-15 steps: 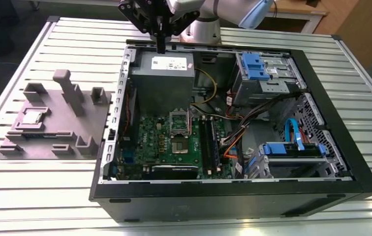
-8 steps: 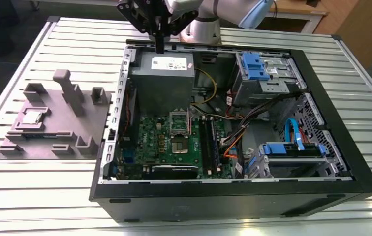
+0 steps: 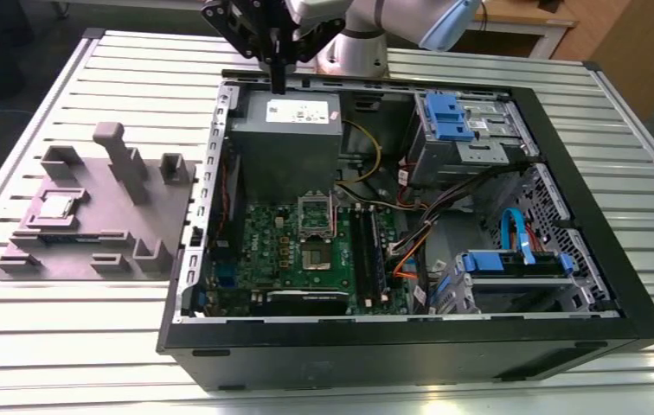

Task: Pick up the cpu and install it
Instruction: 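Reach for the cpu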

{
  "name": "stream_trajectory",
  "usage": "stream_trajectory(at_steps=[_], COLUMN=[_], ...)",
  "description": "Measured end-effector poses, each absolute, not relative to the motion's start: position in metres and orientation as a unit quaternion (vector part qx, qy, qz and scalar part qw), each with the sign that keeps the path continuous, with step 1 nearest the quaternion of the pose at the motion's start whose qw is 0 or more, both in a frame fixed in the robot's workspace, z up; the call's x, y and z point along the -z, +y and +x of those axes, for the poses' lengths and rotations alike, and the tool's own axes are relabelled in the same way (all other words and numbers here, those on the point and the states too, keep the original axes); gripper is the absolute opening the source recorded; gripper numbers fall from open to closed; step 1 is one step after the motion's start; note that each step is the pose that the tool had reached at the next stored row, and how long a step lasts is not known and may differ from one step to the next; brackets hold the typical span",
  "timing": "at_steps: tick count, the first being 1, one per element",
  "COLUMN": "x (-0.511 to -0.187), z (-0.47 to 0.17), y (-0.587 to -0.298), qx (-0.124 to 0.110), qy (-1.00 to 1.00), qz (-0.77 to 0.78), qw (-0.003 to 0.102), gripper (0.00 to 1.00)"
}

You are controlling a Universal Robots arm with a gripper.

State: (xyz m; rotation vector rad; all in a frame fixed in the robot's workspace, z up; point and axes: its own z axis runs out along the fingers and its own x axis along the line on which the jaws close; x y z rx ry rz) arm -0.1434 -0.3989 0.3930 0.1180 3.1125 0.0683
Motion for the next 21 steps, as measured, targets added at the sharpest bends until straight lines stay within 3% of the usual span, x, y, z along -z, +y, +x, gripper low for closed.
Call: stream_trajectory(at_steps=[21], x=[-0.3929], z=[-0.1479], y=[-0.3989], qx=[-0.022], qy=[0.999], qz=[0.038], qw=[0.013], gripper=[0.10])
